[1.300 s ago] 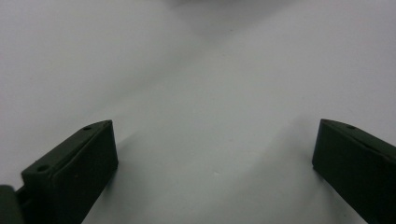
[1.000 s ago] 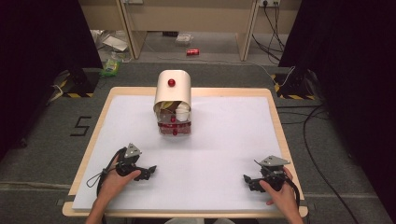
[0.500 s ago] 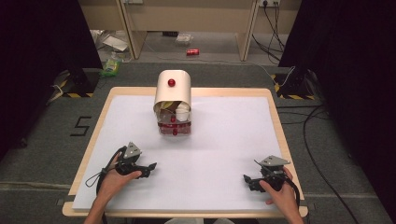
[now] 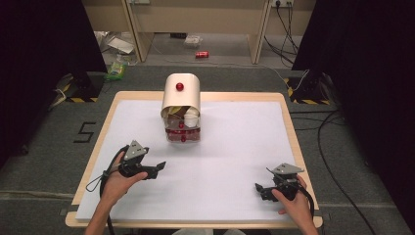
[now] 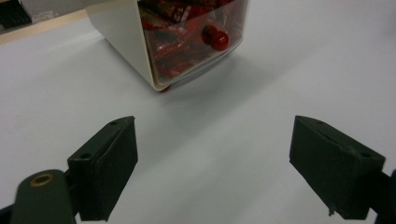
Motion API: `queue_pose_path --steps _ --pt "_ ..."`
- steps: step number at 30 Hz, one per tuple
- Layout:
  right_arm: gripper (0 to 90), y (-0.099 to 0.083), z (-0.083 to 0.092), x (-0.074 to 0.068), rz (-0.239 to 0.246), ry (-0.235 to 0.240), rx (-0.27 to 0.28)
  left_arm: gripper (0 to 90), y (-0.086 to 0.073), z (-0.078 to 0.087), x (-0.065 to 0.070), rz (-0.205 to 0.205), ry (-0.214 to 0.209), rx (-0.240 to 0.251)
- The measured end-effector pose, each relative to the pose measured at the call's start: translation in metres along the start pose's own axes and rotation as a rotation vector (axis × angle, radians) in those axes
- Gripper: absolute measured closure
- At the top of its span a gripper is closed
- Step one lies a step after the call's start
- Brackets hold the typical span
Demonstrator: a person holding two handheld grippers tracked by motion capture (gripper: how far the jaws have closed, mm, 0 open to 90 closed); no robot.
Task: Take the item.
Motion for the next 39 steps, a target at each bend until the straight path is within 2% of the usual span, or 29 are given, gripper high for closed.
queue_pose_path --steps 4,10,13,16,18,30,37,39 --pt "0.5 0.0 0.0 0.0 0.0 0.0 0.0 15.1 0.006 0.002 0.004 -0.011 -0.006 0.014" --pt "0.5 0.0 0.0 0.0 0.0 0.0 0.0 15.1 0.022 0.005 0.013 -0.027 -0.036 0.043" --pt "0.5 0.0 0.0 0.0 -0.001 0.0 0.0 15.1 0.028 0.005 0.016 -0.016 -0.101 0.059" --pt "0.5 0.0 0.0 0.0 -0.001 0.0 0.0 15.1 0.032 0.005 0.02 -0.026 -0.107 0.069" --pt "0.5 0.0 0.0 0.0 0.0 0.0 0.0 15.2 0.039 0.004 0.024 -0.031 -0.128 0.082" --pt "0.5 0.0 0.0 0.0 0.0 0.0 0.0 15.2 0.07 -0.002 0.035 -0.097 -0.13 0.086" --pt "0.5 0.0 0.0 0.0 -0.001 0.0 0.0 15.3 0.081 -0.007 0.035 -0.098 -0.138 0.091" --pt "0.5 0.0 0.0 0.0 0.0 0.0 0.0 15.3 0.087 -0.009 0.035 -0.112 -0.133 0.089"
Point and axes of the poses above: each handheld gripper's, and its own axes: z roughly backward along the jaws, y roughly out of its top, x roughly to its right, the point moved 1 cm from there along -z, roughly forward along the jaws, and after that the axes turned 10 degrees about z, right-handed, at the moved point
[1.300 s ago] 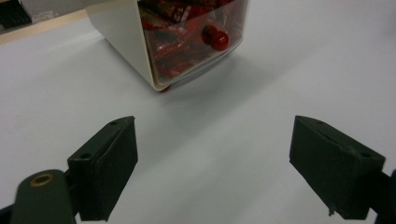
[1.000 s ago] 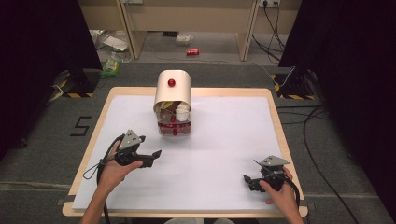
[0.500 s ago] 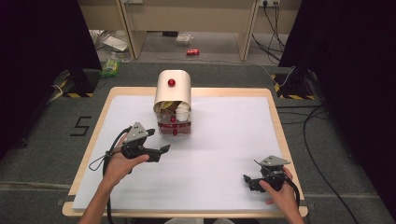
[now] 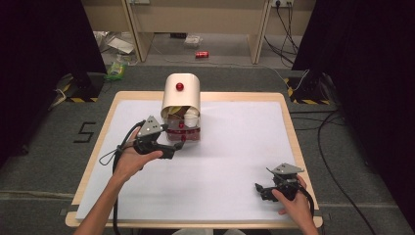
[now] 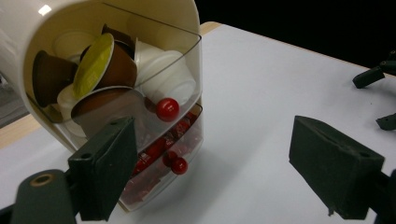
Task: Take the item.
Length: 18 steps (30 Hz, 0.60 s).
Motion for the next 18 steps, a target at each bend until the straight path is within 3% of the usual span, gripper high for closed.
queue_pose_path --steps 11,18 --pt "0.5 0.0 0.0 0.0 0.0 0.0 -0.002 15.4 0.026 -0.01 -0.001 -0.047 0.015 -0.001" --pt "0.5 0.0 0.0 0.0 0.004 0.002 0.0 15.5 0.032 -0.022 -0.009 -0.029 0.027 0.0"
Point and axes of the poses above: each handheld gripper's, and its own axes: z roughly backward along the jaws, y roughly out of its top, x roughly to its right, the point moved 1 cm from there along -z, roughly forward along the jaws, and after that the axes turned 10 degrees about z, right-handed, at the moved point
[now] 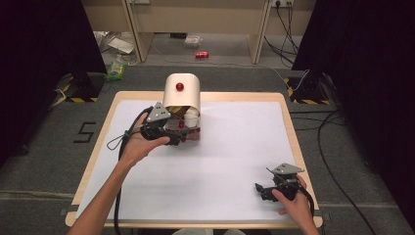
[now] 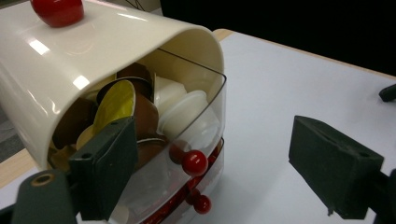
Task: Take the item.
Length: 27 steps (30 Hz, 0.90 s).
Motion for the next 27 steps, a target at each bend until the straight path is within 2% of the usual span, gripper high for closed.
queue_pose_path --steps 10,11,13,16,27 --pt "0.4 0.0 0.0 0.0 0.0 0.0 0.0 15.6 0.0 -0.014 -0.005 -0.005 0.014 -0.034" --pt "0.5 0.0 0.0 0.0 0.001 -0.001 0.0 15.6 -0.002 -0.017 -0.006 -0.01 0.016 -0.056" --pt "0.5 0.0 0.0 0.0 -0.003 -0.001 -0.001 15.1 -0.005 -0.019 -0.007 -0.009 0.021 -0.057" --pt "0.5 0.0 0.0 0.0 0.001 -0.001 0.0 14.9 -0.005 -0.019 -0.007 -0.004 0.022 -0.056" --pt "0.5 0.0 0.0 0.0 0.001 -0.001 0.0 14.1 -0.009 -0.016 0.0 -0.025 0.027 -0.072"
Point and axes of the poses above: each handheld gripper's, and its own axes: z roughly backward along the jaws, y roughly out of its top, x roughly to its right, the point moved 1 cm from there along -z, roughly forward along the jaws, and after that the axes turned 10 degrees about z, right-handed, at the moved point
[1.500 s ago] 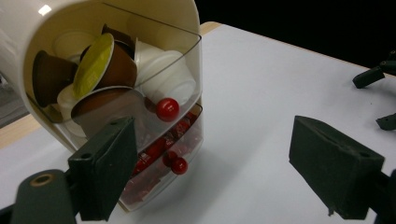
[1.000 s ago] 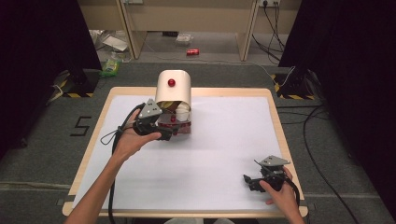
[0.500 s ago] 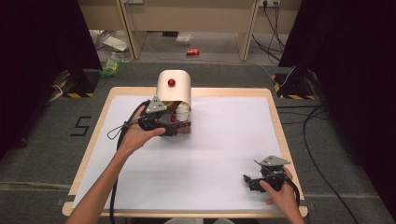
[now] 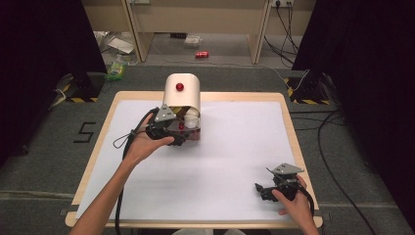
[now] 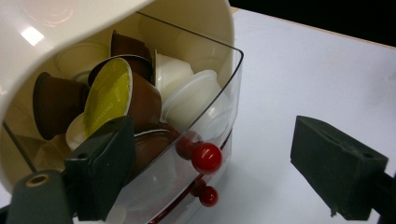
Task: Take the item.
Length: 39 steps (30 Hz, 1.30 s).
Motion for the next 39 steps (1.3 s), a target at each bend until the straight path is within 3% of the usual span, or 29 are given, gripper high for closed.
queue_pose_path --steps 39 --pt "0.5 0.0 0.0 0.0 -0.001 0.0 0.001 14.4 -0.034 0.029 0.035 -0.002 -0.041 0.016"
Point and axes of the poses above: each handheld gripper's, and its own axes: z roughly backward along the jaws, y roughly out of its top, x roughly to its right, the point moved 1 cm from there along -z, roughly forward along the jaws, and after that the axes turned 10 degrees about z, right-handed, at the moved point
